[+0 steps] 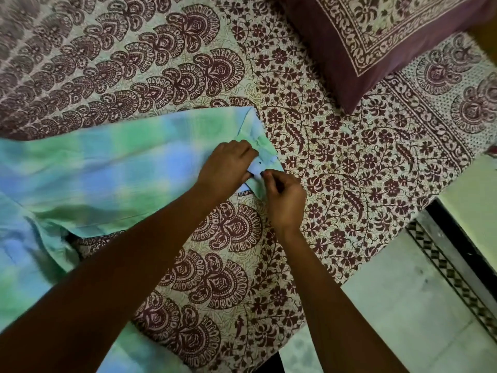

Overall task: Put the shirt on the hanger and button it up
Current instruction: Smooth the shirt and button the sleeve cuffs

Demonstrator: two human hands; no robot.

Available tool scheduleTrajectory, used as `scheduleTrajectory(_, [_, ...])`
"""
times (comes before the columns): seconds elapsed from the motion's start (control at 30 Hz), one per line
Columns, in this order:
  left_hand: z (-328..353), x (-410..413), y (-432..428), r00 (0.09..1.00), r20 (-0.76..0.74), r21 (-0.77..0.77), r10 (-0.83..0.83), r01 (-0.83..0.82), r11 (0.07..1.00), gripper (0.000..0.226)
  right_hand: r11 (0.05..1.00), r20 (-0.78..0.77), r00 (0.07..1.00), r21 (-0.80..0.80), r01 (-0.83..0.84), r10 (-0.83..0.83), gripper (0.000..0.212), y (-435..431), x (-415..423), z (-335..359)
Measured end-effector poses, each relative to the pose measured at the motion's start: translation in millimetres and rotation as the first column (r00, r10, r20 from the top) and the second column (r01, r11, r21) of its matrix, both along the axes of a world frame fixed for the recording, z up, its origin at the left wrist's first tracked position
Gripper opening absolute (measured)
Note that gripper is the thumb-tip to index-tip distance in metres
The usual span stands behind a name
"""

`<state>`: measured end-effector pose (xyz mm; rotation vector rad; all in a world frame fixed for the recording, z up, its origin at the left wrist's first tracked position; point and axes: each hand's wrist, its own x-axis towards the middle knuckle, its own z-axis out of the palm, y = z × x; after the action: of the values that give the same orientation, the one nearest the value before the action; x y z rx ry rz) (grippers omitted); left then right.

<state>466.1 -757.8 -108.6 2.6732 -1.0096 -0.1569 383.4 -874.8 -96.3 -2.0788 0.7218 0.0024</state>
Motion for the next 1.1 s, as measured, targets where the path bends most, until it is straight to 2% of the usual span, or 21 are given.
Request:
scheduleTrajectory(0.1, [1.8,8.0,0.9,0.996,0.031,-0.005,-0.083,0.083,0.997,0.019,0.999,-0.018,1.000,-0.048,-0.022,0.021,0.028,0.6,1.2,-2.1])
scheduleTrajectory(0.2, [7.7,9.2,-2.2,0.988,-0.149,-0.206,0.041,-0.072,0.976,0.033,0.969,-0.056,0.991,-0.208,-0.134,0.125,0.037,6.0,0.0,-5.8])
scheduleTrajectory(0.27, [8.8,7.9,-4.3,0.974,-0.211,-0.266,0.077,-0.133,0.955,0.032,0.948,-0.068,0.991,-0.291,-0.129,0.114,0.025,7.2,-1.4,-8.9])
scheduleTrajectory(0.37, [7.7,4.8,-4.4,0.953,-0.283,-0.336,0.109,-0.205,0.919,0.027,0.956,0.024,1.000,-0.294,-0.007,0.014,0.017,6.2,-1.7,-8.1])
scheduleTrajectory(0.47, [6.7,2.5,-4.7,0.894,-0.426,-0.405,0.138,-0.325,0.854,0.026,0.937,0.133,0.991,-0.349,0.020,0.028,0.017,5.0,1.1,1.2])
scheduleTrajectory(0.6, [7.4,8.1,-7.0,0.798,-0.581,-0.382,0.163,-0.443,0.811,0.031,0.926,0.242,0.958,-0.374,-0.057,0.157,0.016,-0.4,4.3,6.8])
scheduleTrajectory(0.73, [11.1,17.2,-5.6,0.727,-0.675,-0.340,0.126,-0.459,0.821,0.037,0.891,0.324,0.902,-0.436,-0.124,0.284,0.019,-3.3,10.4,4.4])
scheduleTrajectory(0.83, [12.9,18.9,-3.8,0.699,-0.711,-0.337,0.082,-0.440,0.832,0.033,0.886,0.315,0.896,-0.438,-0.156,0.313,0.016,-10.2,17.0,2.1])
scheduleTrajectory(0.9, [11.4,18.6,-2.2,0.688,-0.722,-0.358,0.073,-0.461,0.812,0.036,0.852,0.329,0.887,-0.510,-0.123,0.325,0.015,-14.8,20.8,0.7])
scheduleTrajectory(0.97, [10.4,17.1,-3.3,0.672,-0.736,-0.367,0.083,-0.500,0.785,0.034,0.808,0.383,0.834,-0.577,-0.119,0.397,0.014,-17.1,24.0,-0.6])
scheduleTrajectory(1.03, [12.1,15.8,-7.4,0.653,-0.749,-0.354,0.112,-0.537,0.766,0.033,0.772,0.391,0.766,-0.600,-0.208,0.510,0.011,-19.1,25.2,-3.6])
scheduleTrajectory(1.1, [13.0,16.5,-10.9,0.623,-0.769,-0.326,0.140,-0.572,0.753,0.034,0.750,0.340,0.753,-0.592,-0.293,0.563,0.013,-20.8,24.5,-6.1])
